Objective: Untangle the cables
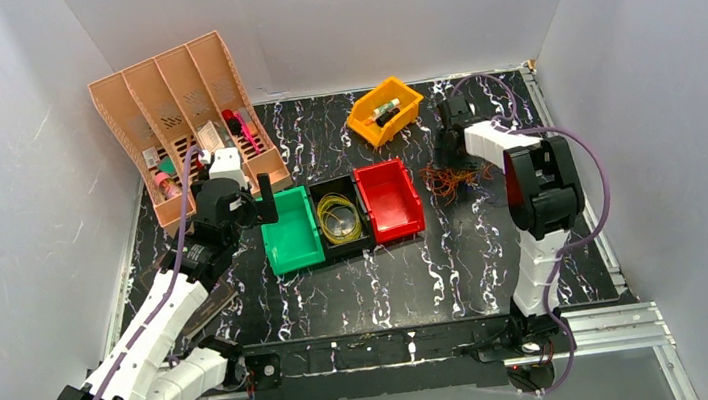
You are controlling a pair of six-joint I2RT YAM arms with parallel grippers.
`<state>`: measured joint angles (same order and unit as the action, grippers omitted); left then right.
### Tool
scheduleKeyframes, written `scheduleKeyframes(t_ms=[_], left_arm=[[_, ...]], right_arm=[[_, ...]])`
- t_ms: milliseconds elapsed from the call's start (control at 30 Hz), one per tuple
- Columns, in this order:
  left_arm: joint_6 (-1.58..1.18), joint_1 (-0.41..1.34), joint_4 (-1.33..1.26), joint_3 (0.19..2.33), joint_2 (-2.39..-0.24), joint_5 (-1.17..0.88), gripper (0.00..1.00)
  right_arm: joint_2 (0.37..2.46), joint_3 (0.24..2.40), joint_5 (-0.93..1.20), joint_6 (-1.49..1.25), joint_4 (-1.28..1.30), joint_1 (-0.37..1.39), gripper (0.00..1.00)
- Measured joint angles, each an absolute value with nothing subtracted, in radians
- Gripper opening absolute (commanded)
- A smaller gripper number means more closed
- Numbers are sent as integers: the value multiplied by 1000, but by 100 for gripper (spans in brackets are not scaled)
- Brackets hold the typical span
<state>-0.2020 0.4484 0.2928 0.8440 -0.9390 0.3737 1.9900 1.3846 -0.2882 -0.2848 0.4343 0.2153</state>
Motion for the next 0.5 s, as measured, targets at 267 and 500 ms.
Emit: scheduleKeyframes(t_ms=[267,500], left_arm=[[-202,448,294,844,-939,381,98],[-209,448,303,844,-945,408,98]], right_arm=[[1902,1238,-286,-322,337,215,25],[1760,1098,-300,-363,311,215,1]])
